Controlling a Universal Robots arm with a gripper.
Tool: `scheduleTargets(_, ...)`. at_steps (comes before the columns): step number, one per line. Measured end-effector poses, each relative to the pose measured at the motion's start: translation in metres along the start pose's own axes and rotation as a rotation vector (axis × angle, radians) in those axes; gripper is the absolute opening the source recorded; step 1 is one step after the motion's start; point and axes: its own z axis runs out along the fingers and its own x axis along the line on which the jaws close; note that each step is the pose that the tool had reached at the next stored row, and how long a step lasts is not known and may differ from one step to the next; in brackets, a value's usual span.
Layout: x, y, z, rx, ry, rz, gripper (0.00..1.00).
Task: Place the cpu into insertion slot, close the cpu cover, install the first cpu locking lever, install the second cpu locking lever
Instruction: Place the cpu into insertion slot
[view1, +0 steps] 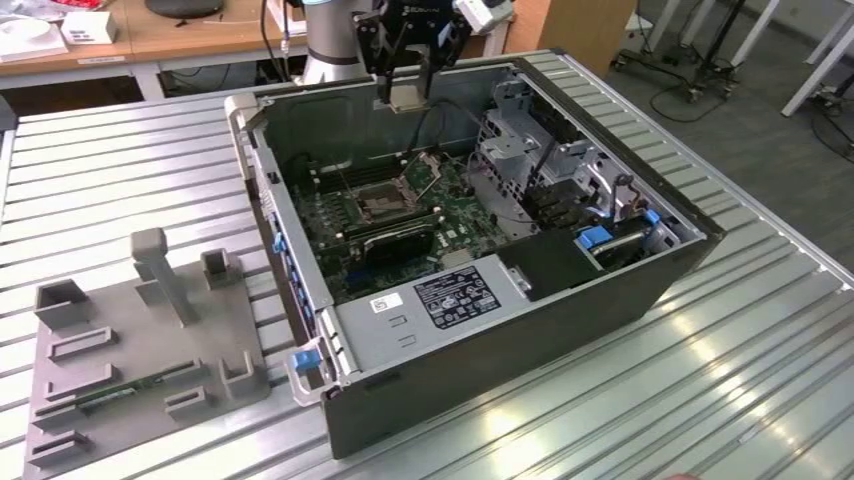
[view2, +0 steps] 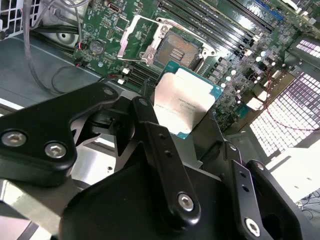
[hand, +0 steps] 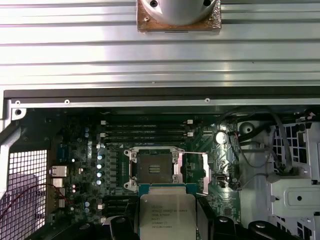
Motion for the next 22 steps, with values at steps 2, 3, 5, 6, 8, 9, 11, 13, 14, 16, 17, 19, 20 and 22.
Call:
scheduleTargets(2, 0.0002, -0.0001, 0.0006, -0.0002, -0.0001, 0.0, 0.54)
scheduleTargets(3, 0.0003, -0.0001, 0.001, -0.0003, -0.0001, 0.0, 0.54)
scheduleTargets(5, 0.0011, -0.0003, 0.0023, -0.0002, -0.0001, 0.0, 0.54)
scheduleTargets(6, 0.0019, -0.0003, 0.003, -0.0002, -0.0001, 0.0, 0.54)
scheduleTargets(8, 0.0037, -0.0005, 0.0044, -0.0002, -0.0001, 0.0, 0.54)
scheduleTargets(9, 0.0047, -0.0005, 0.0051, -0.0002, -0.0001, 0.0, 0.54)
scheduleTargets(11, 0.0069, -0.0007, 0.0069, -0.0001, -0.0001, 0.0, 0.54)
scheduleTargets(13, 0.0087, -0.0009, 0.0091, -0.0001, -0.0001, 0.0, 0.54)
scheduleTargets(14, 0.0095, -0.001, 0.0103, -0.0001, -0.0001, 0.0, 0.54)
scheduleTargets(16, 0.011, -0.0012, 0.013, -0.0001, -0.0001, 0.0, 0.54)
scheduleTargets(17, 0.0117, -0.0013, 0.0144, -0.0002, -0.0001, 0.0, 0.54)
scheduleTargets(19, 0.013, -0.0016, 0.0174, -0.0001, 0.0, 0.0, 0.54)
scheduleTargets(20, 0.0134, -0.0017, 0.0187, -0.0001, -0.0001, 0.0, 0.54)
scheduleTargets(22, 0.0136, -0.0017, 0.0198, -0.0001, -0.0001, 0.0, 0.54)
